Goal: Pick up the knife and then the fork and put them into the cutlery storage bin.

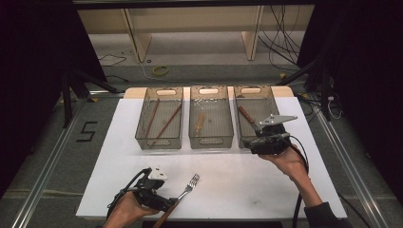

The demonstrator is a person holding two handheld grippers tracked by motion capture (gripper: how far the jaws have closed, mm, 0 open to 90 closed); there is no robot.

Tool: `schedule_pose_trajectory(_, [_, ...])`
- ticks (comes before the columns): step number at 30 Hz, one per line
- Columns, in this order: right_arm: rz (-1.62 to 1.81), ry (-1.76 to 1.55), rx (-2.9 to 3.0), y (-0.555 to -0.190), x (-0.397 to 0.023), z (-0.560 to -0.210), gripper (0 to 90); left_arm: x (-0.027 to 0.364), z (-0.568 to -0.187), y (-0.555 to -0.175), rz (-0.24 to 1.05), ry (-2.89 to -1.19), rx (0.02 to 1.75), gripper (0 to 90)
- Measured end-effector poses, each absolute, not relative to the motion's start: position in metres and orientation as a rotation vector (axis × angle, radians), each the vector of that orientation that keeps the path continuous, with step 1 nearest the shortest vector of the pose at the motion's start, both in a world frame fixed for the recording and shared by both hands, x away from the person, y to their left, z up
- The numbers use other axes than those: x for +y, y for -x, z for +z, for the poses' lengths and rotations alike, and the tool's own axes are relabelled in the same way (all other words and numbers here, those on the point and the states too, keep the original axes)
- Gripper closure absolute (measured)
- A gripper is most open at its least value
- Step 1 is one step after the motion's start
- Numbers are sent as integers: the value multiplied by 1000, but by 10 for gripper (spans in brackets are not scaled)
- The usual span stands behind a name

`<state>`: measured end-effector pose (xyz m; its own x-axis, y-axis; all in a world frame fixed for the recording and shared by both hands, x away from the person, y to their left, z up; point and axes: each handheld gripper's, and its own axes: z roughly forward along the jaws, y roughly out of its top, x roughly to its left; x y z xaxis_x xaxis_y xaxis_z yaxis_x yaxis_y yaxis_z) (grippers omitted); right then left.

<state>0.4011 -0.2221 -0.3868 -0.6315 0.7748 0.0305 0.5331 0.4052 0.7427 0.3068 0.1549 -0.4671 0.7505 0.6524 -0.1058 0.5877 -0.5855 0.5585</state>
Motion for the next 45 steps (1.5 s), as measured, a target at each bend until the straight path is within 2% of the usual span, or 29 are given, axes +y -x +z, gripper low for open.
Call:
schedule_pose_trajectory(12, [1089, -1122, 2392, -379, -222, -402, 353, 151, -468, -304, 137, -2463, 910, 236])
schedule_pose_trajectory(40, [1096, -1109, 2471, -360, -214, -421, 336, 138, -469, -299, 43, -2594, 895, 337])
schedule_pose_trajectory(45, [1095, -1108, 2476, -360, -214, -422, 337, 135, -469, -298, 32, -2627, 880, 383])
